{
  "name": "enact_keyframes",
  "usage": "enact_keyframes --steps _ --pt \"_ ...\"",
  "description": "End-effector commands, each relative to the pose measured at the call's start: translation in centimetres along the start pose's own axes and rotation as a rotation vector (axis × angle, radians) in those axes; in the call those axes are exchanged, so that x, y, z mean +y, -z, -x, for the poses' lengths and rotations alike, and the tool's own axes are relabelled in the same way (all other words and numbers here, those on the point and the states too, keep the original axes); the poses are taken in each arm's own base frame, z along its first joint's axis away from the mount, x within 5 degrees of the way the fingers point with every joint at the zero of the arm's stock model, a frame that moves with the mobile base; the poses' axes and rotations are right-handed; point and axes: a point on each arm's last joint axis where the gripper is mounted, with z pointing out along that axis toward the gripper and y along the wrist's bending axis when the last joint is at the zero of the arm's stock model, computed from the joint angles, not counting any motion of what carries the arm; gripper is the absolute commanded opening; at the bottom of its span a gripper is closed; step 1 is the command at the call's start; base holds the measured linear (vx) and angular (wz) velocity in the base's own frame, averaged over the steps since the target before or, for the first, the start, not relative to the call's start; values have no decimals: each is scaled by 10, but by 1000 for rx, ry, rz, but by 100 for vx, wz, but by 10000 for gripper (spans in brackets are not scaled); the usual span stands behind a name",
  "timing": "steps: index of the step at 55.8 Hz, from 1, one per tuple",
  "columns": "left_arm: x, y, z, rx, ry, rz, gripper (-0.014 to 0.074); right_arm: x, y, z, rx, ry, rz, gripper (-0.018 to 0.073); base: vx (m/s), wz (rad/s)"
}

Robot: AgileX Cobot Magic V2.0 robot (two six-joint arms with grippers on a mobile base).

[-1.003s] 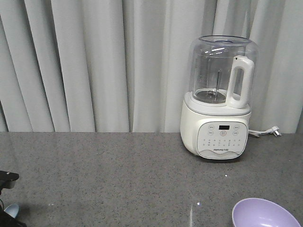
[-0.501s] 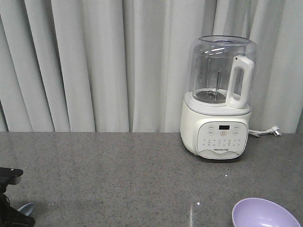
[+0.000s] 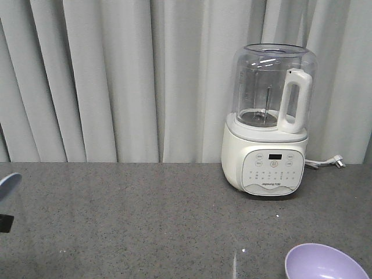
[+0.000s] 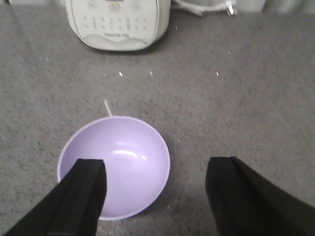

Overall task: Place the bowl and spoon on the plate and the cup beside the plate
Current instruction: 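Grasp the lavender bowl rim with the right gripper and lift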

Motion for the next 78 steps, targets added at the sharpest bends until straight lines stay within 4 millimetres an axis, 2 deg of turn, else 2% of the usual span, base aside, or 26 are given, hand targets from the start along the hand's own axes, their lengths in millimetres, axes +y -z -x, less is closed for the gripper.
enact_keyframes --steps 1,11,19,30,40,48,52,56,63,65,72,78 --pt "-5 38 10 -182 -12 -16 -6 1 -13 20 2 10 -28 477 0 0" --pt "-10 68 4 -263 -15 -32 -6 8 -58 28 112 26 -41 477 0 0" --pt "-11 79 0 -282 -19 -33 -6 -10 -94 28 223 -70 -59 477 0 0" --pt "-12 80 0 -282 -10 -50 -6 -37 -133 16 337 -138 30 477 0 0" --pt "-13 80 0 -284 -19 -52 -6 -37 -153 13 339 -155 82 477 0 0" --pt "-13 80 0 -284 -19 -52 -6 -35 -176 4 402 -158 102 469 0 0" --pt "-13 80 0 -284 -20 -51 -6 -31 -185 0 427 -134 113 431 0 0" --pt "-13 80 0 -285 -20 -51 -6 -26 -190 -1 432 -114 124 335 0 0" --pt "-12 79 1 -283 -21 -49 -6 -20 -193 0 411 -84 132 36 0 0" --pt "-12 79 1 -283 -21 -49 -6 -19 -193 1 407 -88 133 -16 0 0" --pt "-12 79 1 -283 -21 -49 -6 -19 -191 1 410 -86 134 -13 0 0" --pt "-12 79 1 -283 -22 -49 -6 -20 -178 8 365 -75 133 -11 0 0"
